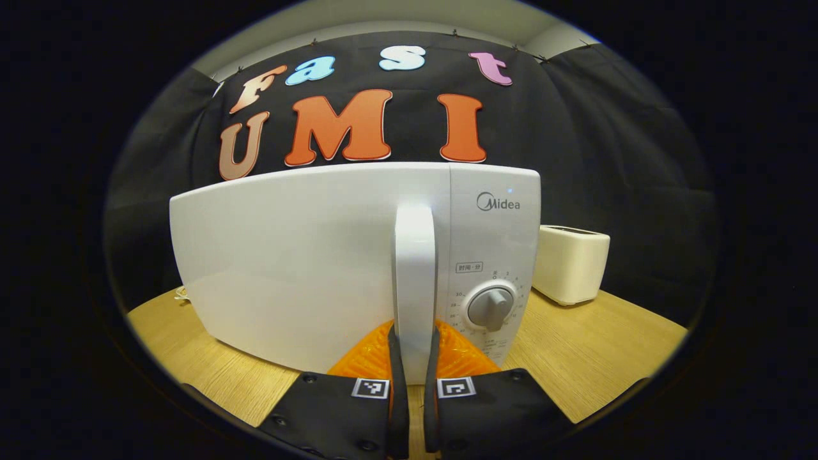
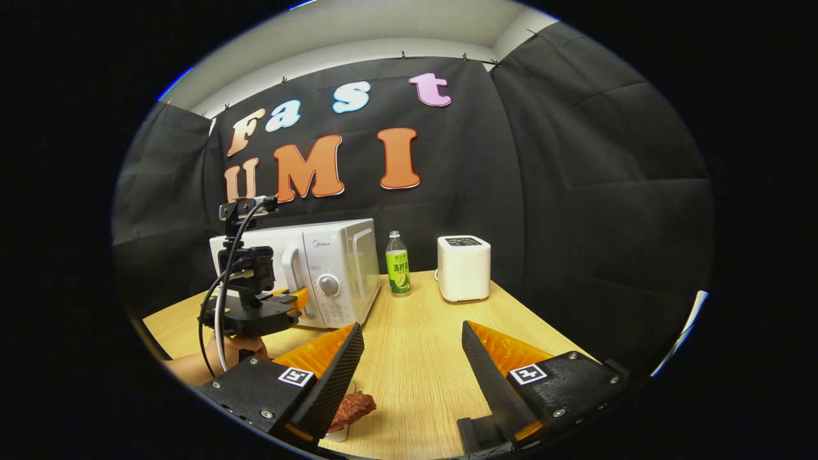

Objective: Open the microwave oven with the left hand, put the food in, and close the microwave oven.

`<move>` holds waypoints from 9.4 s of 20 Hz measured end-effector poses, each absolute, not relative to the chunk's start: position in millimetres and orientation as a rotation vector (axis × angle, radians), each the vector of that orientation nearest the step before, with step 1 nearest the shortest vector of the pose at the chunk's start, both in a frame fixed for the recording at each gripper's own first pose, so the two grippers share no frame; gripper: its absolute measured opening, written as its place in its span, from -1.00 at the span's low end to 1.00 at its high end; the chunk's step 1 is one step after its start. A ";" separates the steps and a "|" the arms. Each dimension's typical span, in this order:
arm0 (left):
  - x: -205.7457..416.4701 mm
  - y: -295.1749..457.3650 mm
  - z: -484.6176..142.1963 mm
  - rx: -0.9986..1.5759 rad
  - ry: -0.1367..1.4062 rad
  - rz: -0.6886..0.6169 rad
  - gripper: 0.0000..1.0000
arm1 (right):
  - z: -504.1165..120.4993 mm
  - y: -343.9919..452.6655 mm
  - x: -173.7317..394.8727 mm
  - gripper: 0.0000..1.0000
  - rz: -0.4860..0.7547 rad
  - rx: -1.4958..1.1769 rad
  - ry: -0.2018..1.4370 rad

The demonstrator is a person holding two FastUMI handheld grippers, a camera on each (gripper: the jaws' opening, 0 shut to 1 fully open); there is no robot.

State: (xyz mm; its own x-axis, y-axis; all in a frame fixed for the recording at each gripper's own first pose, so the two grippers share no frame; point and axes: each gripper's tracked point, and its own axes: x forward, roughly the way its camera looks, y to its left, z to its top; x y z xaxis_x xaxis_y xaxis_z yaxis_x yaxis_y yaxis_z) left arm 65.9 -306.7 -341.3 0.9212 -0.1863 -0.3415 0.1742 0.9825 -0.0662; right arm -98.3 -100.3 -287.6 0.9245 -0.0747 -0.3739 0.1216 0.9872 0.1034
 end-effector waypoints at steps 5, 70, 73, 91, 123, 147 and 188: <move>37.9 -295.1 -328.3 -0.003 0.302 -0.198 -0.74 | -296.3 -101.5 -93.7 0.91 -0.103 0.146 0.392; -174.7 119.1 -289.7 0.009 0.297 -0.190 0.67 | -371.0 -42.8 -134.6 0.76 -0.165 0.318 0.645; -179.6 127.4 -282.3 -0.003 0.285 -0.165 0.83 | -370.0 -33.9 -139.3 0.41 -0.130 0.448 0.652; -159.9 164.3 -269.9 -0.008 0.260 -0.014 0.83 | -347.5 -8.2 -116.7 -0.71 -0.084 0.601 0.560; -128.6 206.1 -310.1 0.020 0.315 0.135 0.70 | -256.7 136.2 91.4 -0.72 -0.015 0.366 0.240; -146.6 257.4 -313.4 -0.104 0.302 0.227 0.72 | -371.4 212.9 197.6 -0.70 -0.181 0.717 0.227; -128.9 119.0 -270.1 -0.013 0.294 -0.043 0.77 | -248.8 130.0 55.9 0.70 0.101 0.114 0.200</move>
